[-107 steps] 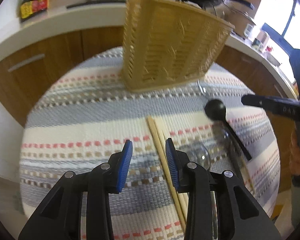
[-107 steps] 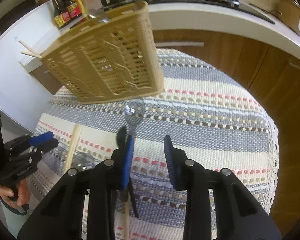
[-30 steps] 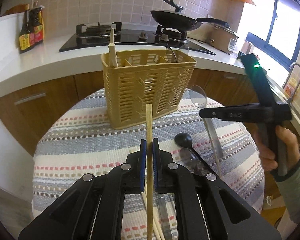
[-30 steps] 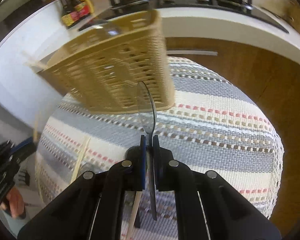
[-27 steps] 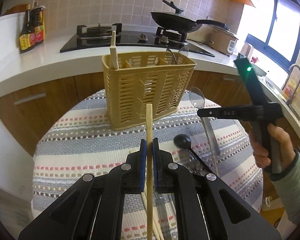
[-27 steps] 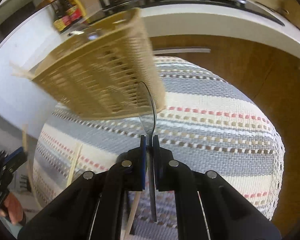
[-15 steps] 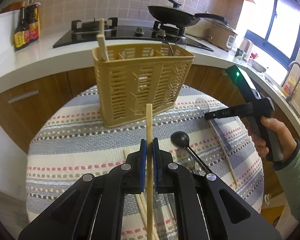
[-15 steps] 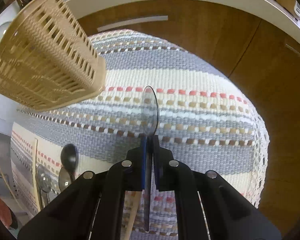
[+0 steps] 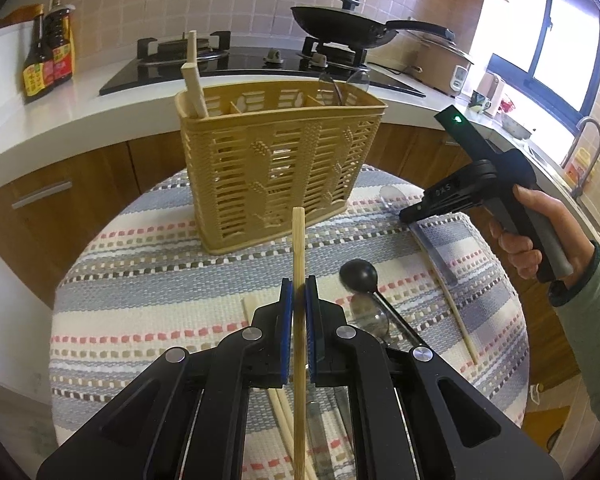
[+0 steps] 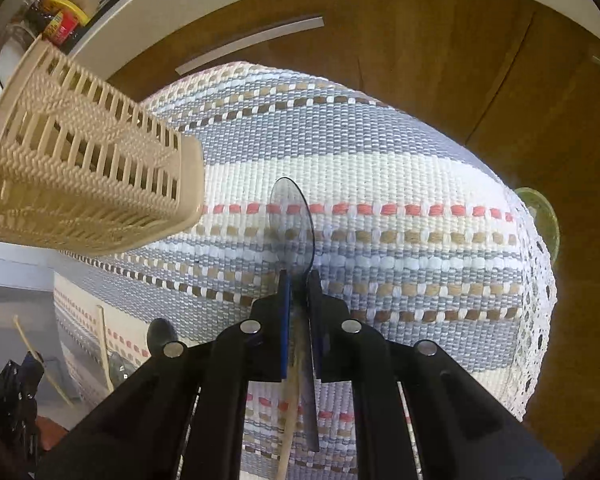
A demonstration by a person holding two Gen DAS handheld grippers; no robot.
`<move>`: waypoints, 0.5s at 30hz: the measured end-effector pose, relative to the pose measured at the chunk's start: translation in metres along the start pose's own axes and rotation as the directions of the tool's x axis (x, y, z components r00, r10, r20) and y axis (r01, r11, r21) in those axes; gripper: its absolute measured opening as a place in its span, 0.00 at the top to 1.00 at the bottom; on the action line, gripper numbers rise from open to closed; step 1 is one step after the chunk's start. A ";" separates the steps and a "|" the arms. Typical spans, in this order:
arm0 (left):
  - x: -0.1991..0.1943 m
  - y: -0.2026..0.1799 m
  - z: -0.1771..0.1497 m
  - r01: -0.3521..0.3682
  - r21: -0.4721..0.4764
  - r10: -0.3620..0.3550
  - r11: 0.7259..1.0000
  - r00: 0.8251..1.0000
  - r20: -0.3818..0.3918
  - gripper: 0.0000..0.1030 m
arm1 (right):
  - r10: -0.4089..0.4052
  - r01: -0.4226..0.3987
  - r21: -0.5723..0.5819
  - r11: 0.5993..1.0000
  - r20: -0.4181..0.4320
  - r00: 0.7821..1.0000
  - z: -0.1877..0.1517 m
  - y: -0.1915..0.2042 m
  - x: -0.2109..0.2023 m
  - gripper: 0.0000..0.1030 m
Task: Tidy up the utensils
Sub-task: 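Lift chopstick and spoon and drop them into the caddy with both tools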
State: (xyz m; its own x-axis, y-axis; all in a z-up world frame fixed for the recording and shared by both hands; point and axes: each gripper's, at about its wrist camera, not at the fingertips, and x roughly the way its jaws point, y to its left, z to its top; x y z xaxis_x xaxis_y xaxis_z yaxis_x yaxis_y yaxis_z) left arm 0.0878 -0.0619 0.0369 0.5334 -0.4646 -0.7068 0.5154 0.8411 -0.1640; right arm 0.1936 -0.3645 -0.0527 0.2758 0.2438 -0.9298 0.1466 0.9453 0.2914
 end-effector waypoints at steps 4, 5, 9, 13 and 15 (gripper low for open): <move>0.000 0.000 0.002 0.002 -0.009 -0.002 1.000 1.000 0.006 0.96 | -0.041 0.045 -0.078 0.996 0.051 0.998 -0.003 0.009 -0.010 0.99; -0.002 -0.001 0.002 0.003 -0.014 -0.003 1.000 1.000 0.019 0.96 | -0.044 0.052 -0.105 0.993 0.072 0.996 -0.006 0.016 -0.015 0.99; -0.022 -0.004 0.011 0.025 -0.022 -0.023 0.999 0.995 0.098 0.96 | 0.024 0.009 -0.175 0.985 0.182 0.983 -0.025 0.033 -0.054 0.99; -0.055 -0.005 0.029 0.049 -0.027 -0.042 0.998 0.973 0.227 0.96 | 0.112 -0.036 -0.239 0.970 0.311 0.944 -0.044 0.051 -0.103 0.99; -0.072 -0.004 0.042 0.059 -0.035 -0.046 0.998 0.955 0.293 0.96 | 0.156 -0.050 -0.273 0.961 0.382 0.911 -0.049 0.061 -0.128 0.99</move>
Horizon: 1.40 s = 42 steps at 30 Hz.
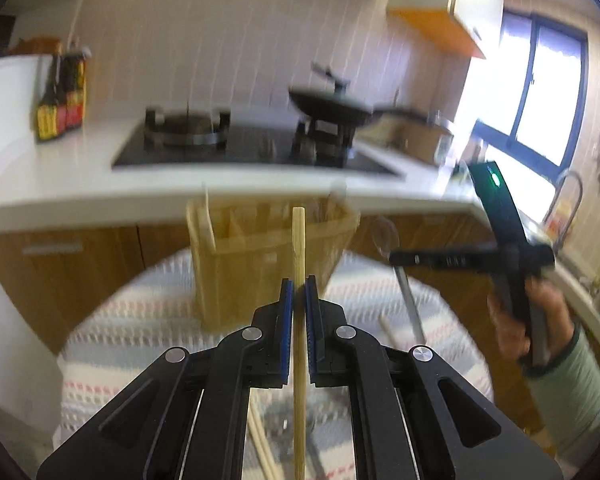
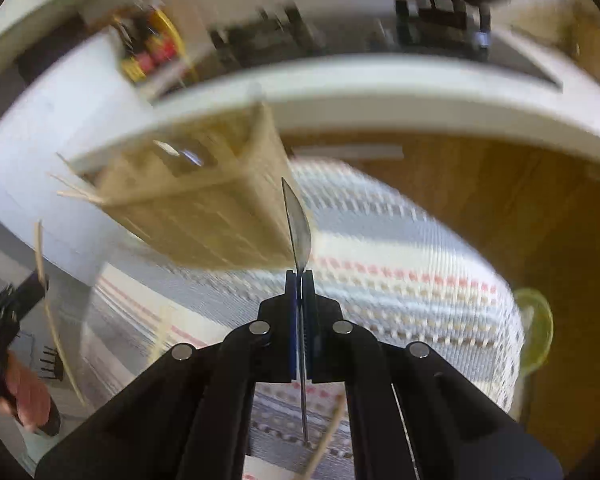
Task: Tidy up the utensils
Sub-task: 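Lift chopstick and spoon and drop them into the caddy with both tools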
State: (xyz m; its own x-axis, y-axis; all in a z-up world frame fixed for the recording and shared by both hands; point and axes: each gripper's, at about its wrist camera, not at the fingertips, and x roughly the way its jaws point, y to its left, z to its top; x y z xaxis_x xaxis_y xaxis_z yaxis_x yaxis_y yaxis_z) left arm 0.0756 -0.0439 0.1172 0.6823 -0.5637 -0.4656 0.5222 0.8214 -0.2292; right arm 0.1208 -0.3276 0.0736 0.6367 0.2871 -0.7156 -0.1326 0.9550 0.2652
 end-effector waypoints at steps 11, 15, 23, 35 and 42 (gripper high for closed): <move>-0.001 -0.008 0.080 -0.037 -0.026 0.044 0.999 0.943 0.331 0.96 | 0.083 -0.059 -0.074 0.996 0.378 0.922 0.060 0.050 -0.056 0.99; 0.021 0.001 0.083 -0.082 -0.069 0.104 0.994 0.906 0.411 0.96 | 0.051 -0.008 -0.091 0.996 0.473 0.880 0.072 0.054 -0.045 0.99; 0.059 0.015 0.089 -0.177 -0.099 0.203 0.979 0.865 0.459 0.96 | 0.024 0.032 -0.095 0.995 0.540 0.841 0.079 0.054 -0.004 0.99; 0.080 0.026 0.070 -0.252 -0.075 0.257 0.965 0.850 0.459 0.96 | 0.017 0.041 -0.094 0.995 0.547 0.837 0.057 0.046 0.022 0.98; 0.059 0.038 0.061 -0.180 -0.101 0.206 0.978 0.893 0.400 0.89 | 0.026 0.017 -0.082 0.996 0.496 0.868 0.040 0.043 0.012 0.97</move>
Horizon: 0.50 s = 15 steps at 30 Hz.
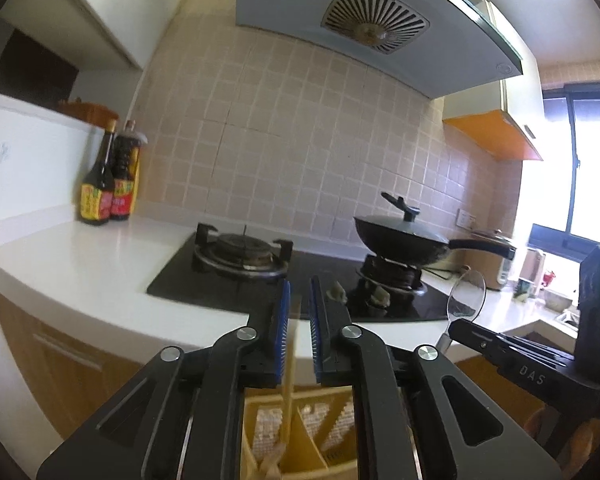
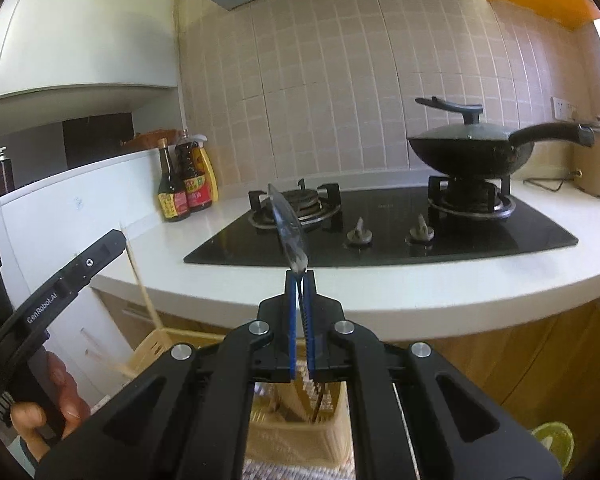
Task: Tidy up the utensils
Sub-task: 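Lift chopstick and spoon and drop them into the caddy with both tools, then grasp a pair of wooden chopsticks with the left tool while the right tool grasps the black ladle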
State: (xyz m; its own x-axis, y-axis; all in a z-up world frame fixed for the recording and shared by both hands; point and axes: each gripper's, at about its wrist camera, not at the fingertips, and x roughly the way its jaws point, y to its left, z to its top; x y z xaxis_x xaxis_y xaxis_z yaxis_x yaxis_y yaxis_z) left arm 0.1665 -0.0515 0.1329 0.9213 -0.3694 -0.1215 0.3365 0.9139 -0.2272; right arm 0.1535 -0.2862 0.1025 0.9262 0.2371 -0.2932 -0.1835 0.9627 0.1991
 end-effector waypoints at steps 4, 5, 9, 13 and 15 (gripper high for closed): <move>-0.025 0.006 0.000 0.021 -0.033 -0.022 0.999 1.000 -0.021 0.48 | -0.001 0.001 0.000 1.000 -0.039 0.999 -0.007 0.003 -0.019 0.90; -0.033 0.007 0.000 0.033 -0.042 -0.034 0.999 0.999 -0.026 0.48 | 0.001 -0.001 0.003 1.000 -0.049 0.999 -0.008 0.003 -0.023 0.81; -0.058 0.009 0.000 0.057 -0.046 -0.060 0.997 0.996 -0.064 0.44 | -0.001 0.002 0.010 1.000 -0.085 0.996 -0.015 0.008 -0.040 0.59; -0.082 0.008 0.001 0.061 -0.036 -0.064 0.998 0.992 -0.107 0.44 | -0.017 0.018 0.008 1.000 -0.135 0.991 -0.022 0.016 -0.061 0.59; -0.094 0.009 0.000 0.064 -0.037 -0.068 0.997 0.988 -0.140 0.44 | -0.018 0.020 0.010 1.000 -0.170 0.985 -0.027 0.020 -0.073 0.59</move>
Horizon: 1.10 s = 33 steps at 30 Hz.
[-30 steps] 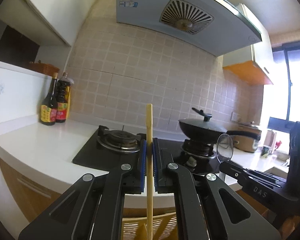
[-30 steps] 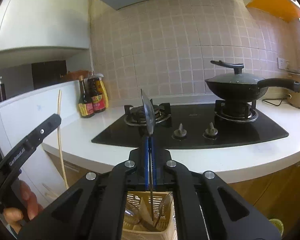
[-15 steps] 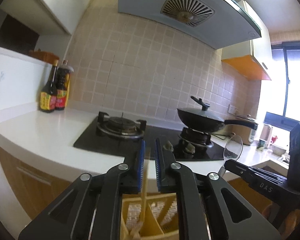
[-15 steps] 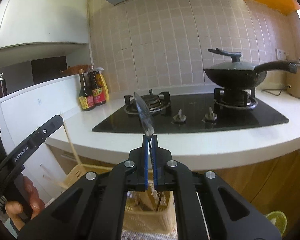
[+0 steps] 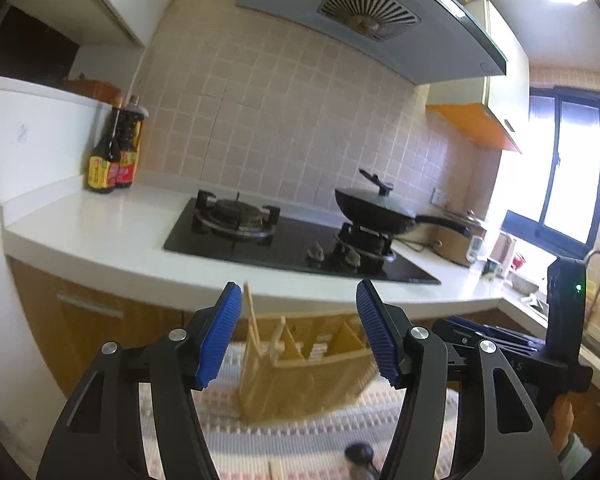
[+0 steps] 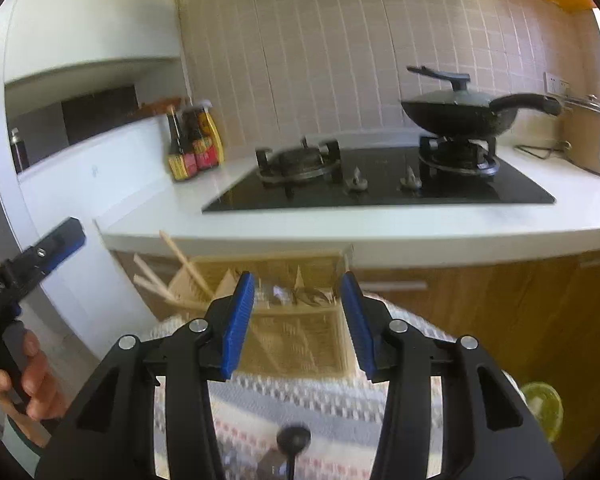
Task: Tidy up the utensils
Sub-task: 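Grasp a pair of wooden chopsticks with the left tool while the right tool grasps the black ladle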
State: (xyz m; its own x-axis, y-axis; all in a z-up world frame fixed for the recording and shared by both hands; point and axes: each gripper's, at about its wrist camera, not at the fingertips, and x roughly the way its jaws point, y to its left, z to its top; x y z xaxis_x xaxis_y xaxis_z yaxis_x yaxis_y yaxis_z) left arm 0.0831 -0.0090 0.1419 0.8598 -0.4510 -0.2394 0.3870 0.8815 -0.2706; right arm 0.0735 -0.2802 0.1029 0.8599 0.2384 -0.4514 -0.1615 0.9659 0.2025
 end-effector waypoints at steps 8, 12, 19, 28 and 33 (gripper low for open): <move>-0.016 -0.009 -0.036 -0.017 0.098 0.038 0.995 0.976 -0.216 0.44 | -0.041 0.043 0.006 0.999 -0.190 0.981 -0.034 0.012 -0.013 0.59; -0.007 -0.011 -0.069 -0.039 0.170 0.096 0.985 0.935 -0.342 0.44 | -0.064 0.064 -0.008 0.998 -0.295 0.953 -0.059 0.016 -0.001 0.59; 0.020 0.009 -0.115 -0.036 0.150 0.112 0.988 0.836 -0.537 0.53 | -0.059 0.078 0.031 0.996 -0.411 0.910 -0.096 0.004 0.020 0.62; 0.045 0.019 -0.155 -0.004 0.171 0.125 0.985 0.701 -0.702 0.60 | -0.042 0.083 0.053 0.995 -0.535 0.844 -0.113 -0.003 0.062 0.70; 0.053 0.016 -0.163 -0.001 0.205 0.153 0.979 0.668 -0.729 0.62 | -0.041 0.084 0.044 0.996 -0.595 0.803 -0.118 0.001 0.090 0.73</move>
State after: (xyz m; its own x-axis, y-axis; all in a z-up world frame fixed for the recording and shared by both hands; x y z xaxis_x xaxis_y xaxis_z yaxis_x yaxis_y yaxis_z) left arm 0.0805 -0.0421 -0.0272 0.3906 -0.2683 -0.8806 0.4463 0.8918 -0.0738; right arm 0.0934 -0.2457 -0.0397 0.4093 0.2116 -0.8875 -0.0676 0.9771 0.2018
